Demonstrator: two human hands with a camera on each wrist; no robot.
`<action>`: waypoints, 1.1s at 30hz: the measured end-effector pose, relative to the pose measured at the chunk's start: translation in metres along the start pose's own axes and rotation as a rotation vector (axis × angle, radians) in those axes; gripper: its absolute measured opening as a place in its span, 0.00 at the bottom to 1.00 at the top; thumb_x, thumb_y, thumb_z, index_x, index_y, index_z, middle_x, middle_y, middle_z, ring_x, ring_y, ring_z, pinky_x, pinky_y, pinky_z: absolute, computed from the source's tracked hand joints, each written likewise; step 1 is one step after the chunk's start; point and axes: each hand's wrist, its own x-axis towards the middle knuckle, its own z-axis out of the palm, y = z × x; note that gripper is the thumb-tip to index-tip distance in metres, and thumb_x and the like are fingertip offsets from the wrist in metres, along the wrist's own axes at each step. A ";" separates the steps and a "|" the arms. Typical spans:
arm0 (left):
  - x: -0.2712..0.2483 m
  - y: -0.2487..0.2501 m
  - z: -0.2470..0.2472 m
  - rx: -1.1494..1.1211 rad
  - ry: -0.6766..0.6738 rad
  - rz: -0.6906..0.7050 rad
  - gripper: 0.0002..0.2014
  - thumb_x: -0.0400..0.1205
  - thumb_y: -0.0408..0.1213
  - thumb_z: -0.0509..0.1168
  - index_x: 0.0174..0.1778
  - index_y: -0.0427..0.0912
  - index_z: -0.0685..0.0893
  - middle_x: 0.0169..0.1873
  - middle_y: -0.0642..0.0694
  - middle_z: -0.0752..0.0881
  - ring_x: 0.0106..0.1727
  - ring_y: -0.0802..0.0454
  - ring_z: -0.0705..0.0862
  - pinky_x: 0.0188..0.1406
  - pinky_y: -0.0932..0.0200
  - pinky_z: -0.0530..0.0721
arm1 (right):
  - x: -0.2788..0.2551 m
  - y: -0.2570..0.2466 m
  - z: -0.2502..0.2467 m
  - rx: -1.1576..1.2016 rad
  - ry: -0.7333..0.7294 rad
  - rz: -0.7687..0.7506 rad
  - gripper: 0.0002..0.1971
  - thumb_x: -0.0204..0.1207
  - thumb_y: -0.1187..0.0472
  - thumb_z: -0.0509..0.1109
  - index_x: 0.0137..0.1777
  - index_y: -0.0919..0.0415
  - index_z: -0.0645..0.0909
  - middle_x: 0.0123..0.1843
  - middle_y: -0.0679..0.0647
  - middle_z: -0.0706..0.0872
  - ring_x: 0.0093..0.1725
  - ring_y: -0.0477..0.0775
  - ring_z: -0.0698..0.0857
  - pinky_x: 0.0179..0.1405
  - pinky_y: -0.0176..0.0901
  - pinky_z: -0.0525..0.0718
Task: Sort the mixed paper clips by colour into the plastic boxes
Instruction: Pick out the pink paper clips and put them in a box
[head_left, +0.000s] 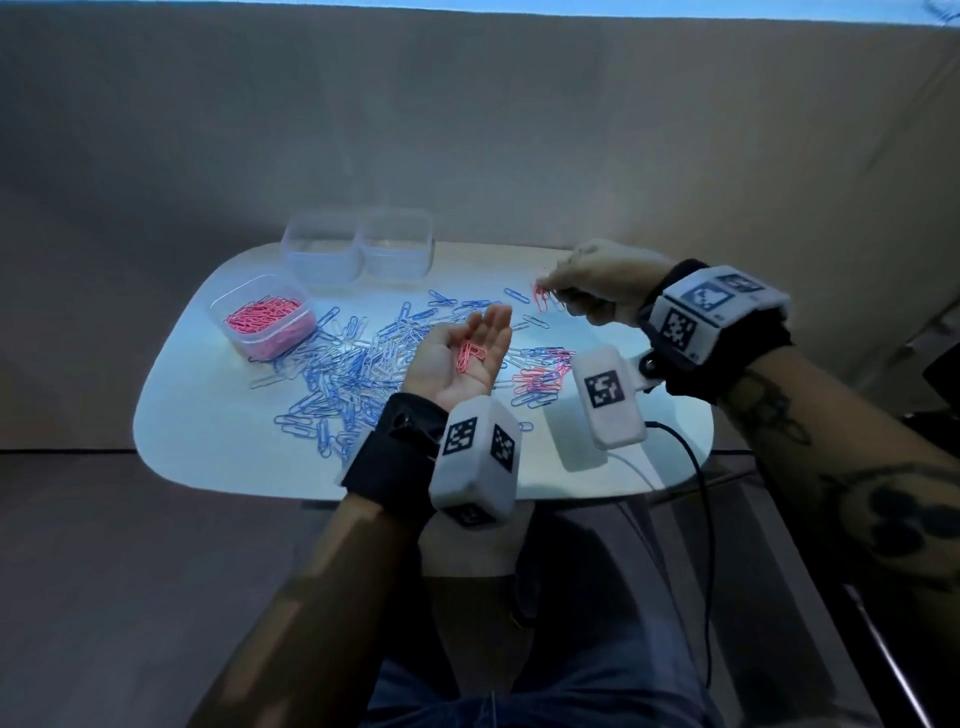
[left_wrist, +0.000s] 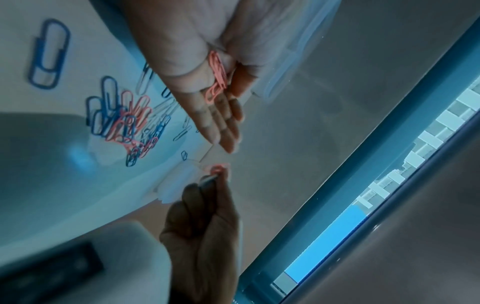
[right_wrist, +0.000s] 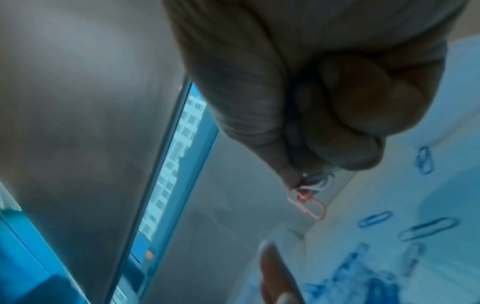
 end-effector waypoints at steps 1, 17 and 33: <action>0.001 0.000 -0.001 0.017 -0.006 -0.001 0.17 0.85 0.30 0.46 0.38 0.33 0.78 0.30 0.37 0.89 0.31 0.45 0.90 0.30 0.56 0.88 | 0.000 0.001 0.002 -0.027 0.019 0.007 0.20 0.82 0.66 0.62 0.27 0.59 0.65 0.16 0.49 0.65 0.12 0.41 0.60 0.12 0.24 0.54; -0.002 -0.009 0.007 -0.100 -0.069 0.055 0.30 0.87 0.36 0.45 0.27 0.30 0.86 0.26 0.37 0.87 0.26 0.45 0.89 0.28 0.53 0.88 | -0.010 -0.018 0.039 -0.418 0.149 -0.297 0.12 0.80 0.64 0.63 0.48 0.69 0.87 0.40 0.60 0.85 0.42 0.53 0.81 0.52 0.48 0.82; -0.029 0.037 -0.026 -0.178 0.086 0.216 0.16 0.84 0.32 0.48 0.33 0.36 0.76 0.22 0.43 0.85 0.24 0.49 0.88 0.25 0.62 0.86 | 0.025 -0.036 0.064 -0.729 -0.032 -0.111 0.16 0.83 0.60 0.59 0.32 0.57 0.75 0.14 0.48 0.72 0.16 0.40 0.71 0.23 0.33 0.66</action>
